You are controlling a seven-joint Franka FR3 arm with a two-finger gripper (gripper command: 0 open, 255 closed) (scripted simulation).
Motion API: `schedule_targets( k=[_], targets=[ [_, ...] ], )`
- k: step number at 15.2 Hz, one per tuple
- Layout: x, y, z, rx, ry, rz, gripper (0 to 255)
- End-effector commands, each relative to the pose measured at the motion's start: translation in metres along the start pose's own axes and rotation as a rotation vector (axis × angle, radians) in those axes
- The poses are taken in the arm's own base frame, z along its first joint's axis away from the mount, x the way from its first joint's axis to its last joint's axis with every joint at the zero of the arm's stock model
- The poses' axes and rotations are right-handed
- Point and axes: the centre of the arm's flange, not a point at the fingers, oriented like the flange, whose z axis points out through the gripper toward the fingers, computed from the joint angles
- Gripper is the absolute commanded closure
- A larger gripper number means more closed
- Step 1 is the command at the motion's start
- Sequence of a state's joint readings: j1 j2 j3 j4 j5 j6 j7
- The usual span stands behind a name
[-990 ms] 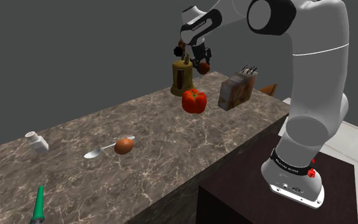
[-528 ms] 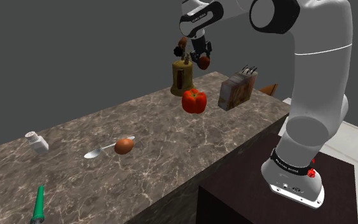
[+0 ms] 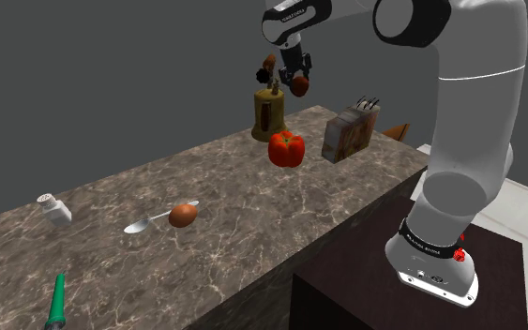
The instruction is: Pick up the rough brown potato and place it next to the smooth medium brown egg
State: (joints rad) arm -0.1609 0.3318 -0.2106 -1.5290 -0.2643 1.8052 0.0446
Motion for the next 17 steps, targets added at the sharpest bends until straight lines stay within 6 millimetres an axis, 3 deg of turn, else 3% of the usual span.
schedule_targets(
  k=[1, 17],
  targets=[
    [-0.009, -0.021, -0.008, 0.0, 0.0, 0.0, 255],
    [-0.091, -0.206, -0.067, 0.0, 0.0, 0.0, 255]
  ],
)
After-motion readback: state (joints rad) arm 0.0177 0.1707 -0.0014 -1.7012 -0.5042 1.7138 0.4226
